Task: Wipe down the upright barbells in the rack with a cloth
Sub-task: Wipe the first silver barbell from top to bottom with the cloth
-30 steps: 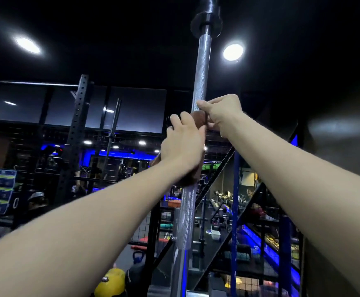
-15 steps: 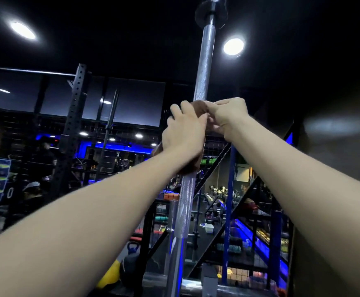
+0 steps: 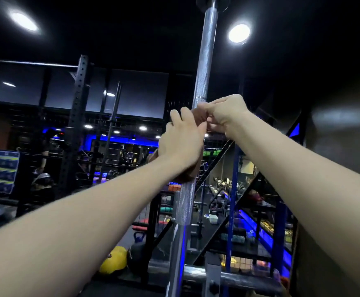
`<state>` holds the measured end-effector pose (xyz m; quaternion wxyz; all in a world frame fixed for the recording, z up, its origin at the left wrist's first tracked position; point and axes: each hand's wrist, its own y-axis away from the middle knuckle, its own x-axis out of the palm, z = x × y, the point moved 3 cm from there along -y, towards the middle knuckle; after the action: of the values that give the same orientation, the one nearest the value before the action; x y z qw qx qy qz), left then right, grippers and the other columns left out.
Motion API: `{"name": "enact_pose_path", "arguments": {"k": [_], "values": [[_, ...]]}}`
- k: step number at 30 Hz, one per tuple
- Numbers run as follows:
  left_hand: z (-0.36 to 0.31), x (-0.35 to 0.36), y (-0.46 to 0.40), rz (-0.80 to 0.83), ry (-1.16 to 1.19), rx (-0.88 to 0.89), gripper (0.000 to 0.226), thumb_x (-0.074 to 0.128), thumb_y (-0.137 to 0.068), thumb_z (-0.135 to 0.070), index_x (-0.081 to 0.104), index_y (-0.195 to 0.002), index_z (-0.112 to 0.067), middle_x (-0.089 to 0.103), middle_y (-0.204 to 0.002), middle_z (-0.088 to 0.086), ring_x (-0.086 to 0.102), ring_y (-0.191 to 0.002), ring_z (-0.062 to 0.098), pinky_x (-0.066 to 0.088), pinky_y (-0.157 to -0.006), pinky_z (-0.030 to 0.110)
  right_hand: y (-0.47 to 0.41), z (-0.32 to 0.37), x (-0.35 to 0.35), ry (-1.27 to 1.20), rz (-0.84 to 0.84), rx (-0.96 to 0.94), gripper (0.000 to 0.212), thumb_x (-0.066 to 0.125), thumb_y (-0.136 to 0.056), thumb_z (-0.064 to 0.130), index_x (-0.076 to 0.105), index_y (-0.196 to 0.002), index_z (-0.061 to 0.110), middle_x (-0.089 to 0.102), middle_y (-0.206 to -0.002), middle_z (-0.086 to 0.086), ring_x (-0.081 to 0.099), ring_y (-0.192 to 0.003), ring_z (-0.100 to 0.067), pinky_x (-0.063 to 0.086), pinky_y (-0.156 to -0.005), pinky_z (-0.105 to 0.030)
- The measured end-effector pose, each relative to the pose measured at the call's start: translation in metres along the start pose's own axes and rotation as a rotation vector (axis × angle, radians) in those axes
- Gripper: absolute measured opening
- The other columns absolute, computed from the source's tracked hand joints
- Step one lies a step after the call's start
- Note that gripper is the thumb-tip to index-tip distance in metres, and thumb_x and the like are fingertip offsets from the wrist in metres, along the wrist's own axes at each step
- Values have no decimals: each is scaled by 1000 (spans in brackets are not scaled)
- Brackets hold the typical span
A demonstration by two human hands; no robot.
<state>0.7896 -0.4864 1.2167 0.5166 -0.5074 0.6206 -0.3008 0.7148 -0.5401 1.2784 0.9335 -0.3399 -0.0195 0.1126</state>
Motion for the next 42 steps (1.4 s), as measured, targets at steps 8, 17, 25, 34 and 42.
{"name": "enact_pose_path", "arguments": {"k": [8, 17, 25, 34, 42], "values": [[23, 11, 71, 88, -75, -13, 48, 31, -98, -47, 32, -123, -6, 37, -124, 12, 53, -106, 32, 32, -64, 33, 5, -11, 3, -15, -21, -55, 21, 74, -83, 20, 65, -69, 8, 65, -76, -12, 54, -52, -16, 56, -57, -32], [3, 6, 11, -15, 34, -58, 51, 34, -98, -47, 32, -127, -6, 38, -127, 14, 51, -111, 35, 31, -67, 37, 1, -19, 3, 14, -50, -37, 30, 75, -82, 21, 65, -54, 16, 64, -72, -10, 53, -55, -18, 58, -71, -42], [24, 15, 74, 56, -43, -20, 50, 36, -98, -46, 36, -124, -4, 41, -125, 15, 55, -108, 32, 38, -65, 36, 17, -15, 5, 5, -64, -32, 23, 73, -84, 20, 63, -65, 10, 63, -81, -15, 58, -70, -25, 60, -71, -46], [22, 20, 41, -81, 40, 20, 47, 44, -92, -43, 47, -114, -1, 52, -110, 19, 62, -87, 36, 35, -50, 34, 29, -23, 8, 23, -112, -3, 27, 73, -84, 21, 66, -60, 13, 57, -60, -4, 49, -56, -15, 58, -80, -43], [33, 19, 67, 54, 200, -17, 49, 34, -97, -47, 35, -124, -6, 41, -122, 14, 54, -107, 34, 37, -67, 38, 56, -25, 10, 42, -126, 24, 19, 72, -85, 14, 64, -68, 10, 61, -79, -15, 49, -70, -23, 55, -85, -47]]}}
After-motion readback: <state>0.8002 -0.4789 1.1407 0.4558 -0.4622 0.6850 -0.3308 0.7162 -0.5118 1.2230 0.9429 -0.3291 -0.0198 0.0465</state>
